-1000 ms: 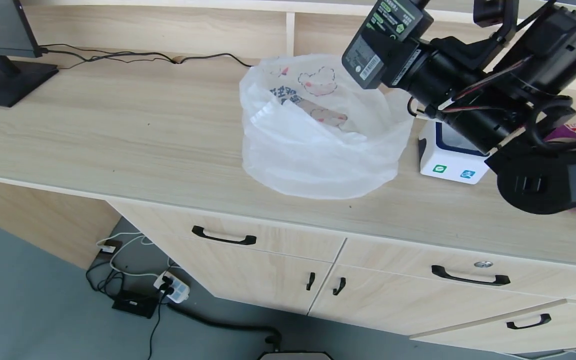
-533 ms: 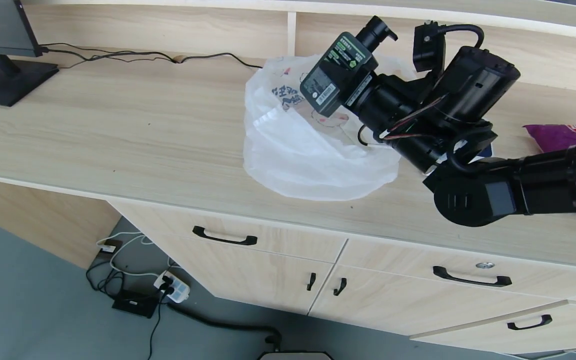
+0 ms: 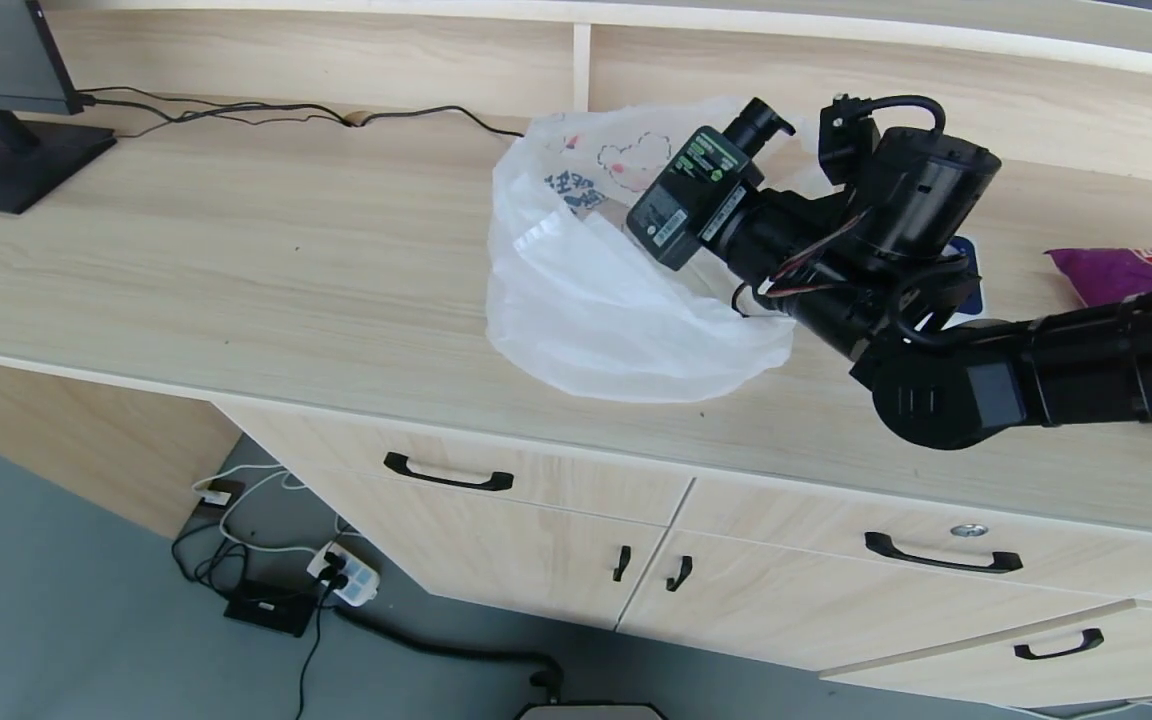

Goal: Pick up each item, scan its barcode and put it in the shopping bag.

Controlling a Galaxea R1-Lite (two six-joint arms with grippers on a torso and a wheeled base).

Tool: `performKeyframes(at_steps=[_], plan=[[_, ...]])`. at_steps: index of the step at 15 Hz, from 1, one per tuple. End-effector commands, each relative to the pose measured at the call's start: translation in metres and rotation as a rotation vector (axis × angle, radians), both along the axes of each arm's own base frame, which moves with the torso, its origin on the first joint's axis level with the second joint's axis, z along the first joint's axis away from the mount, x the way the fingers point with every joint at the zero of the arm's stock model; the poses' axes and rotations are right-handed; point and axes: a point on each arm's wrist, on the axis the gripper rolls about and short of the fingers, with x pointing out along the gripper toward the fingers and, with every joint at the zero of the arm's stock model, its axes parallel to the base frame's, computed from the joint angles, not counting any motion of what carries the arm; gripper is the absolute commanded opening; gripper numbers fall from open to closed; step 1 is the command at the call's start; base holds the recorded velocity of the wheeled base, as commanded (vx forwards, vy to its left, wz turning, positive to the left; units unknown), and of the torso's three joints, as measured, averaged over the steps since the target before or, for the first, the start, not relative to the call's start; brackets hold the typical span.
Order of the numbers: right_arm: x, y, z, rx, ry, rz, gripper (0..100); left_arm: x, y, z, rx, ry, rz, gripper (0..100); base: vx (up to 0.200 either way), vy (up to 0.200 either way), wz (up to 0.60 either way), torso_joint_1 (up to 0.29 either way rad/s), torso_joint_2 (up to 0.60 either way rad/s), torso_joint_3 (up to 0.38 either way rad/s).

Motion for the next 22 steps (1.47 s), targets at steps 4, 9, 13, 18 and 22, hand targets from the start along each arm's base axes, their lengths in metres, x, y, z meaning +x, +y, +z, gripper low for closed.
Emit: performKeyframes(at_steps=[4,9,13,18,22], plan=[[0.012,-0.001,-0.021,-0.078,0.019,-0.095,0,0.0,0.0,0.0,-0.002,0.0,0.0,100,0.0,0.0,0.0,0.0,0.0,0.0],[0.012,0.004,-0.024,-0.103,0.012,-0.091,0,0.0,0.0,0.0,-0.002,0.0,0.0,100,0.0,0.0,0.0,0.0,0.0,0.0],[0.011,0.005,-0.027,-0.15,0.001,-0.106,0,0.0,0.0,0.0,-0.002,0.0,0.0,100,0.0,0.0,0.0,0.0,0.0,0.0],[0.006,0.011,-0.036,-0.182,0.017,-0.097,100,0.0,0.0,0.0,-0.002,0.0,-0.001,100,0.0,0.0,0.0,0.0,0.0,0.0],[0.006,0.011,-0.034,-0.205,-0.01,-0.109,100,0.0,0.0,0.0,-0.002,0.0,0.0,100,0.0,0.0,0.0,0.0,0.0,0.0]])
